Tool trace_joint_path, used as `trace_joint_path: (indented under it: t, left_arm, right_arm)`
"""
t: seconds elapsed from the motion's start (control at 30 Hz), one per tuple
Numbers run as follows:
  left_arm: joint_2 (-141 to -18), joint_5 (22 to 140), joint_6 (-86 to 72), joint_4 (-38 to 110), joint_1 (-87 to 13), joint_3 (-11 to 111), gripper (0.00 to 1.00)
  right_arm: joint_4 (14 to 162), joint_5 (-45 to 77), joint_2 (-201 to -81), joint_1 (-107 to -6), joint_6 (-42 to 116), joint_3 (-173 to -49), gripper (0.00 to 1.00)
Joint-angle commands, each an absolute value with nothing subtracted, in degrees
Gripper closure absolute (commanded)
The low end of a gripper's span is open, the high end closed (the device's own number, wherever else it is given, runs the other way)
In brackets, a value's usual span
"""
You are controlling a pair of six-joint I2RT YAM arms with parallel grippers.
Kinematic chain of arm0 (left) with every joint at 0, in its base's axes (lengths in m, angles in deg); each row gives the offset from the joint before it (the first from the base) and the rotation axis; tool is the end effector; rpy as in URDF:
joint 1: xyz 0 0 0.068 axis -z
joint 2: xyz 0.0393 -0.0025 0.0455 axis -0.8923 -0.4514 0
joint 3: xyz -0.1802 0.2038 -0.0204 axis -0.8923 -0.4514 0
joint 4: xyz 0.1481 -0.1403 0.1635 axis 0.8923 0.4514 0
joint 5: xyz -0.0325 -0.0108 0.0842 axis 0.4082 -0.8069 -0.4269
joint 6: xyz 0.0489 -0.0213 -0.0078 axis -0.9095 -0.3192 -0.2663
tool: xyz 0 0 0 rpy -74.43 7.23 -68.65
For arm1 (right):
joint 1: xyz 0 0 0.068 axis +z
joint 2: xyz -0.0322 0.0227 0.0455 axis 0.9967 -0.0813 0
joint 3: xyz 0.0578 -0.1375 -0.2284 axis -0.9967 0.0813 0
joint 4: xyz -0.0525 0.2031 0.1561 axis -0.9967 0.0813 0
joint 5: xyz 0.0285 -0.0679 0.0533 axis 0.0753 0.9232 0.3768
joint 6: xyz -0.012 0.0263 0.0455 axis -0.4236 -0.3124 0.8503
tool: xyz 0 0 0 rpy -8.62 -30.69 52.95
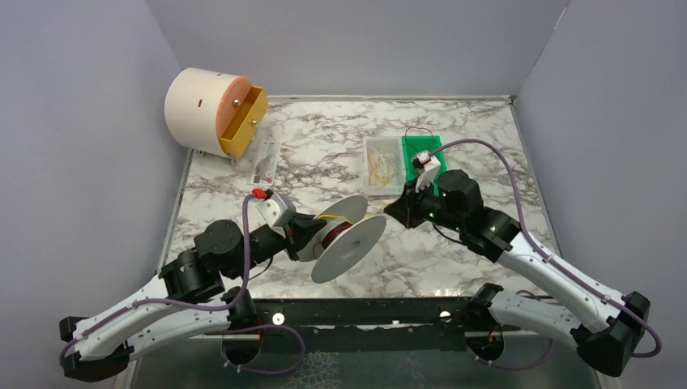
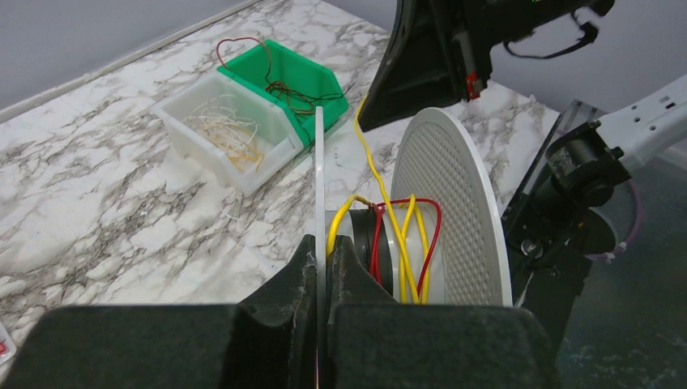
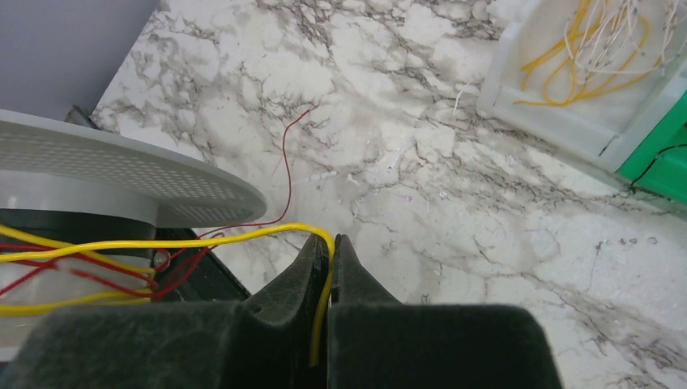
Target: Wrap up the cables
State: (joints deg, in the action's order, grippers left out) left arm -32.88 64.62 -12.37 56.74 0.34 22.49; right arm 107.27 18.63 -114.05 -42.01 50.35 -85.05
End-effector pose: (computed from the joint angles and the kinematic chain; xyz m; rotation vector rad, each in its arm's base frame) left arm 0.0561 -0.1009 0.3609 0.6973 1.5240 -0.8199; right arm 0.1538 0.1492 0.3231 -0.4710 2.0263 0.7827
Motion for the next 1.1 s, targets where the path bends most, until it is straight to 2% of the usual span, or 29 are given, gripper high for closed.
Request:
trace_joint_path:
  t: [0.0,0.4,0.77,1.07]
  left_arm:
    - [-31.6,68.8,-9.8,46.5,0.7,26.8,1.00]
    - [-33.2,64.7,-5.9,30.8,0.7,25.0,1.00]
    - [-37.4,62.8,-4.6,18.1,0.7,24.0,1.00]
    - [-40.4,64.3,-3.9,11.7,0.7,25.2,1.00]
  right_arm:
    - [102.0,14.1,-112.6,-43.8,53.4,-81.3,0.99]
    - [95.2,5.6,-108.1,-43.9,55.7,-73.0,0.99]
    - [85.8,-10.1,-103.9,-43.9,56.9,-68.7,0.99]
    - [72.3,-23.0,-101.7,-44.0,61.7,-65.3,0.99]
